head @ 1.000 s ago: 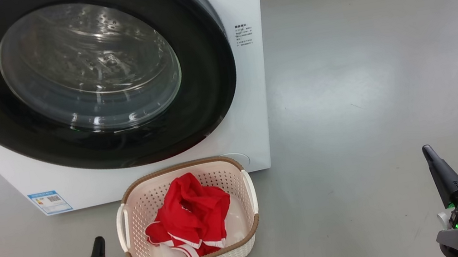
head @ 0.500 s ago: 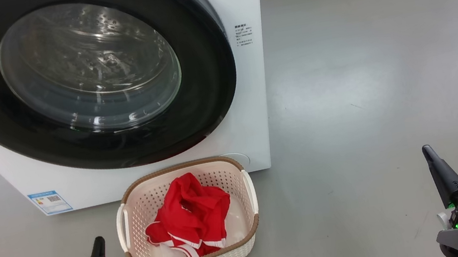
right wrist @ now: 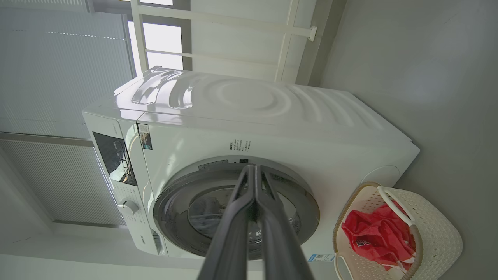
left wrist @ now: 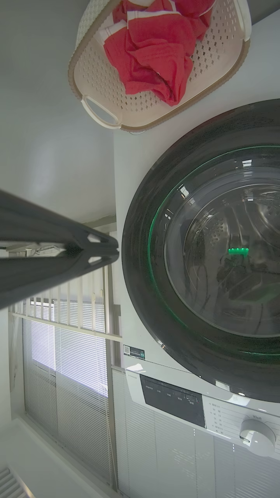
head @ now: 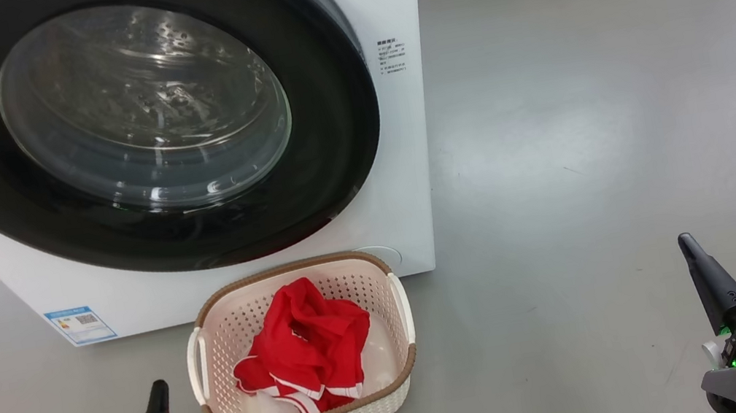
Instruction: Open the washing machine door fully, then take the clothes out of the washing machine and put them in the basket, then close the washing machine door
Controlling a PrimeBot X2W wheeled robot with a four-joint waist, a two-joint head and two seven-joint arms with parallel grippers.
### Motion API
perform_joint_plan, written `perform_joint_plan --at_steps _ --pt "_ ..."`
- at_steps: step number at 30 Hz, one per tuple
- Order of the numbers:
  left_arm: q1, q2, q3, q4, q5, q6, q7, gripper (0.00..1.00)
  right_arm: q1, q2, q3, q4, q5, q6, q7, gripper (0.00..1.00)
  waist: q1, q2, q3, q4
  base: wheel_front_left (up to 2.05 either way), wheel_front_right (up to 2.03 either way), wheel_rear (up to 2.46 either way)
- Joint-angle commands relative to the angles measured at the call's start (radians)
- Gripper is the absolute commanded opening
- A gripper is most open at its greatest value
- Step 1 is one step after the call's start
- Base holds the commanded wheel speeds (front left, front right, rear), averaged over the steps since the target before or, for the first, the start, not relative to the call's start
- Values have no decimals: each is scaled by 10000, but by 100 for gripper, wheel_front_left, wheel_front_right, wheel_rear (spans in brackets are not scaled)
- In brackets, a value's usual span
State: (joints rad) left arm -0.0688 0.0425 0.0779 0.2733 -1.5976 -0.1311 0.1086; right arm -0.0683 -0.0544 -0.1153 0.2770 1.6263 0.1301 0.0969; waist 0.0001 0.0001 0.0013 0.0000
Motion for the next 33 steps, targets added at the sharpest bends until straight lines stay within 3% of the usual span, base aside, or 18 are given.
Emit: perform_joint_plan --at_steps 1,33 --pt "-441 78 374 -240 -97 4 56 0 -428 -82 176 -292 -43 6 33 0 -1 -1 0 0 0 0 0" --pt "-441 78 375 -241 -97 4 57 0 -432 -53 134 -289 -78 6 66 0 -1 -1 0 0 0 0 0"
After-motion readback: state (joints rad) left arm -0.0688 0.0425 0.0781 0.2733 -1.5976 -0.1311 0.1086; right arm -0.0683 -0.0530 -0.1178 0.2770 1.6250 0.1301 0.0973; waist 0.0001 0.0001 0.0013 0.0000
